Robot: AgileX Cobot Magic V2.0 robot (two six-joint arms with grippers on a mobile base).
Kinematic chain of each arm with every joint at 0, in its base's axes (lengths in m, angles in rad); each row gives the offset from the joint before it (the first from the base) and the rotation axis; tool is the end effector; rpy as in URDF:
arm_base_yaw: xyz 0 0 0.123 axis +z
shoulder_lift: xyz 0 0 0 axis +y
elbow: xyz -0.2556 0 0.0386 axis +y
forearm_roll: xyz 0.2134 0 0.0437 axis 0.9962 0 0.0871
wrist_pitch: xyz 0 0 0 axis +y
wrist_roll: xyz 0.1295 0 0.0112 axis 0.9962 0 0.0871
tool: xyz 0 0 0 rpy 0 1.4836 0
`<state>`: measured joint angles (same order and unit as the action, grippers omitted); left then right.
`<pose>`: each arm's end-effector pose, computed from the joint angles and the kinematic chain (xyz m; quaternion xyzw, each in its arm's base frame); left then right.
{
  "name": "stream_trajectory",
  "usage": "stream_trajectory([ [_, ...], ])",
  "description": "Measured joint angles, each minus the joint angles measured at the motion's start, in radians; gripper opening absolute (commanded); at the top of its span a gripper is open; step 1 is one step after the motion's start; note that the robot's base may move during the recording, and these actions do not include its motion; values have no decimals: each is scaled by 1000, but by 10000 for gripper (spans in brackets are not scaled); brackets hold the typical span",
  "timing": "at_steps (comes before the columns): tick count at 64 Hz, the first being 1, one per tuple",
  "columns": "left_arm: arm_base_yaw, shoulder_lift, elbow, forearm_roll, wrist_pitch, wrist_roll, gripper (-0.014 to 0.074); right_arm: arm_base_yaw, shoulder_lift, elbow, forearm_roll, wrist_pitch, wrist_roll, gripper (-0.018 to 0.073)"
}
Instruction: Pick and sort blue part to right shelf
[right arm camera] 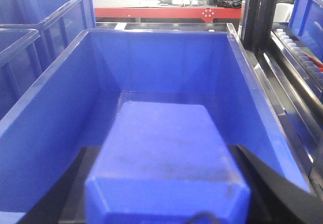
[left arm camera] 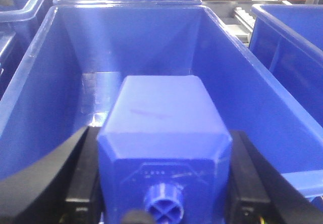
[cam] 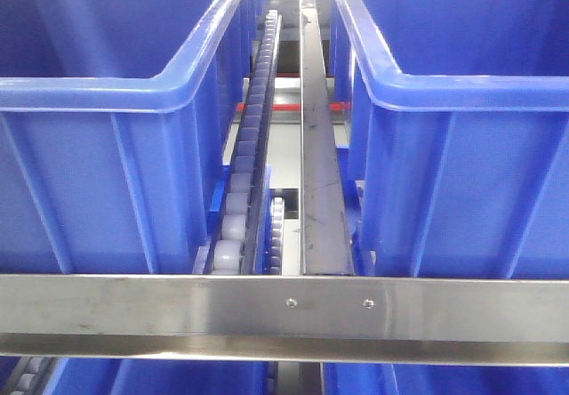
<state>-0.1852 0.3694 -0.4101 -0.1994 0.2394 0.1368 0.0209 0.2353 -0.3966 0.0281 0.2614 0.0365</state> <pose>0.1130 -0.0274 0.2897 0.0633 0.7411 -0.0981 0.6611 0.0940 0.0029 0.2957 0.0127 0.7115 0.0323 0.7018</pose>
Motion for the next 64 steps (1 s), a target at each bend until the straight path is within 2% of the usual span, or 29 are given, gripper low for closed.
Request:
stream_trajectory([
  [64, 0, 2, 0, 0, -5, 0, 353, 0, 2, 2, 0, 29, 0, 432],
])
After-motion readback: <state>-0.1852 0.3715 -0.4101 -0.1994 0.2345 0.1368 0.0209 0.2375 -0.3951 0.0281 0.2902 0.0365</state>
